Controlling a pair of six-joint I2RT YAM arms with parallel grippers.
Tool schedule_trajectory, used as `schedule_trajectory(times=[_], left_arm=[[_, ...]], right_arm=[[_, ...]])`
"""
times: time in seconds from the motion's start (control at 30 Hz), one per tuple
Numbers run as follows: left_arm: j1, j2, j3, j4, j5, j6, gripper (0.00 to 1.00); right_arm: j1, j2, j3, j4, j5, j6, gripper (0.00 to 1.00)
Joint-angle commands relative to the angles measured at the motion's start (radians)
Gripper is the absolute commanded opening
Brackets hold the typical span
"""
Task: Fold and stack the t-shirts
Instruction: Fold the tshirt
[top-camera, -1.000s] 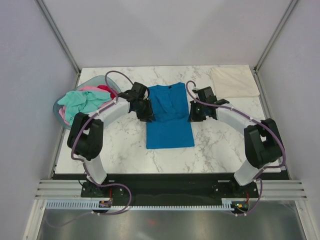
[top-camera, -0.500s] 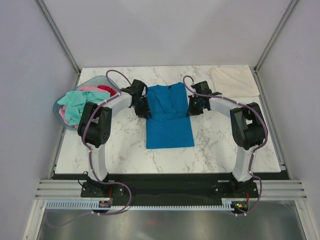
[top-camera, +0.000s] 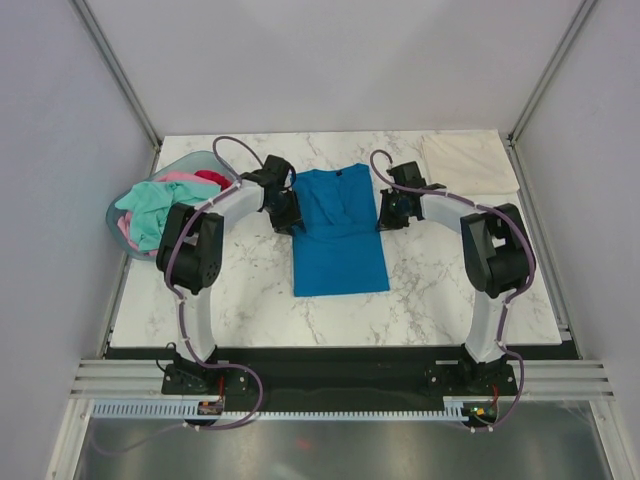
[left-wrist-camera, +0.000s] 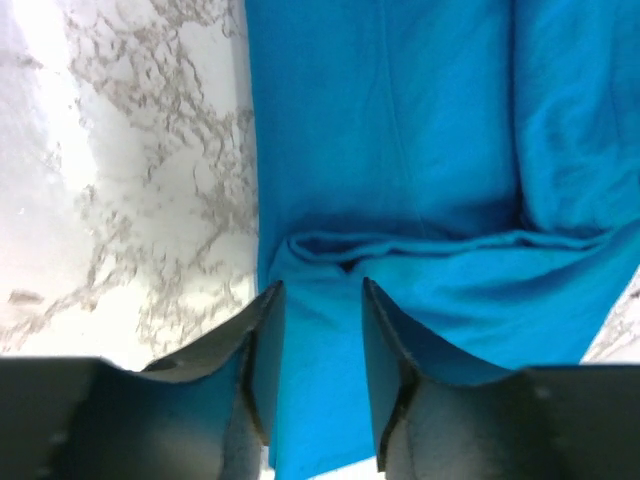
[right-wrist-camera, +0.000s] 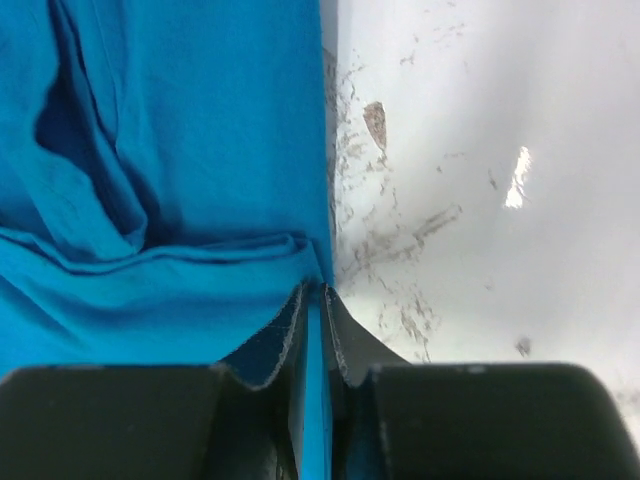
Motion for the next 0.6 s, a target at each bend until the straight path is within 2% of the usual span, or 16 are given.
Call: schedule_trajectory(times=[0.0, 0.07, 0.1, 0.23, 0.37, 0.47, 0.57], left_arm=[[0.002, -0.125, 0.07, -0.084, -0.019, 0.065, 0.46], [0.004, -0.203, 0.047, -0.108, -0.028, 0.079, 0.5], [0.004, -0.231, -0.005, -0.112, -0.02, 0.088, 0.5], [0.002, -0.385, -0.212, -0.079, 0.097, 0.079, 0.52], [-0.007, -0.564, -0.509, 0.05, 0.22, 0.002, 0.53], [-0.022, -0.619, -0.66, 0.139, 0.224, -0.044, 0.53], [-0.032, -0.632, -0.748, 0.225, 0.272, -0.103, 0.53]], right_arm=[[-0.007, -0.109, 0.019, -0.053, 0.059, 0.026, 0.18], [-0.006, -0.172, -0.007, -0.102, 0.062, 0.035, 0.22], [-0.007, -0.195, -0.022, -0.116, 0.065, 0.055, 0.28], [-0.007, -0.337, -0.142, -0.166, 0.039, 0.104, 0.36], [-0.005, -0.474, -0.349, -0.142, -0.012, 0.166, 0.46], [-0.004, -0.571, -0.472, -0.099, -0.042, 0.23, 0.49], [0.005, -0.634, -0.559, -0.055, -0.064, 0.279, 0.52]])
